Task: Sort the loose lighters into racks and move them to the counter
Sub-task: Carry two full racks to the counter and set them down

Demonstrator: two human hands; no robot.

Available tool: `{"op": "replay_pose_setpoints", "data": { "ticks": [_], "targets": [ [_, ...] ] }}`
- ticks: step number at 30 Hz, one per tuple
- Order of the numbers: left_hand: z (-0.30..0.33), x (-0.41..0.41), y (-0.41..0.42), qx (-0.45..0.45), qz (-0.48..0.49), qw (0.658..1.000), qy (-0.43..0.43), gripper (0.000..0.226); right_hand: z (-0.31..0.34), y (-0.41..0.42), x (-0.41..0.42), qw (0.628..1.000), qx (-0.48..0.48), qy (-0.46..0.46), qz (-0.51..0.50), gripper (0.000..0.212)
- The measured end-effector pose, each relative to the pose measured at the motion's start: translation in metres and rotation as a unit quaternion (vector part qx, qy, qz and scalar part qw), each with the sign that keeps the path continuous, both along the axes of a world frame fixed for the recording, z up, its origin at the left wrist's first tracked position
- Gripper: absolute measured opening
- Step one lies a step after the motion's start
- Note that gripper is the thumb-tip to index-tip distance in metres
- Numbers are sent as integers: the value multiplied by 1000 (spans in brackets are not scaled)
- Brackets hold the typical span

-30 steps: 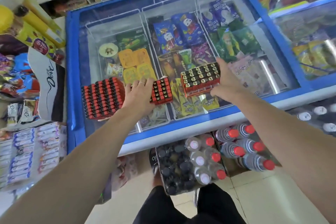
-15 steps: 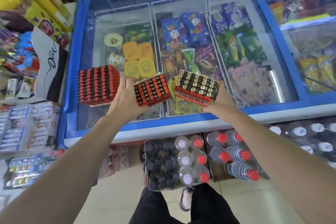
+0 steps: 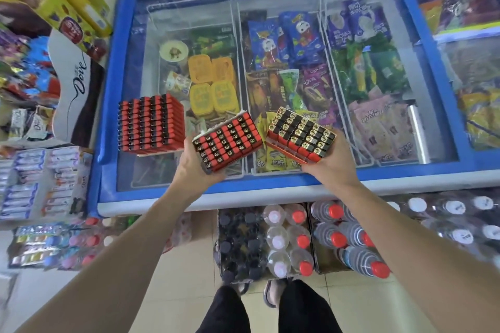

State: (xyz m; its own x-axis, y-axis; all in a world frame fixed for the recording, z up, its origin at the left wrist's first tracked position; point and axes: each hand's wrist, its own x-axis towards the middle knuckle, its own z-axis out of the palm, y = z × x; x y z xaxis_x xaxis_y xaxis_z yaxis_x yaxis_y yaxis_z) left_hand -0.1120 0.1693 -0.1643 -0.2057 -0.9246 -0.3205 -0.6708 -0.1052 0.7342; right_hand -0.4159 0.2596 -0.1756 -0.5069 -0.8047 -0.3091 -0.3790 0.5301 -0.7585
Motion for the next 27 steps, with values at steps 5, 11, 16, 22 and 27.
{"op": "replay_pose_setpoints", "data": {
  "ticks": [5,11,16,22,27],
  "targets": [
    [-9,-13,-1,-20,46,998,-49,94,10,-8,5,998,-21,-54,12,83],
    [-11,-9,-7,-38,43,998,-16,82,8,-15,10,982,-29,-185,-31,92],
    [1,-10,-9,-36,12,999,16,73,3,-16,13,962,-35,-256,-84,89],
    [13,-12,-7,-10,14,997,72,76,9,-13,16,952,-52,-286,-96,90],
    [17,-10,-6,50,35,990,125,73,11,-8,18,946,-46,-303,-104,90]
  ]
}}
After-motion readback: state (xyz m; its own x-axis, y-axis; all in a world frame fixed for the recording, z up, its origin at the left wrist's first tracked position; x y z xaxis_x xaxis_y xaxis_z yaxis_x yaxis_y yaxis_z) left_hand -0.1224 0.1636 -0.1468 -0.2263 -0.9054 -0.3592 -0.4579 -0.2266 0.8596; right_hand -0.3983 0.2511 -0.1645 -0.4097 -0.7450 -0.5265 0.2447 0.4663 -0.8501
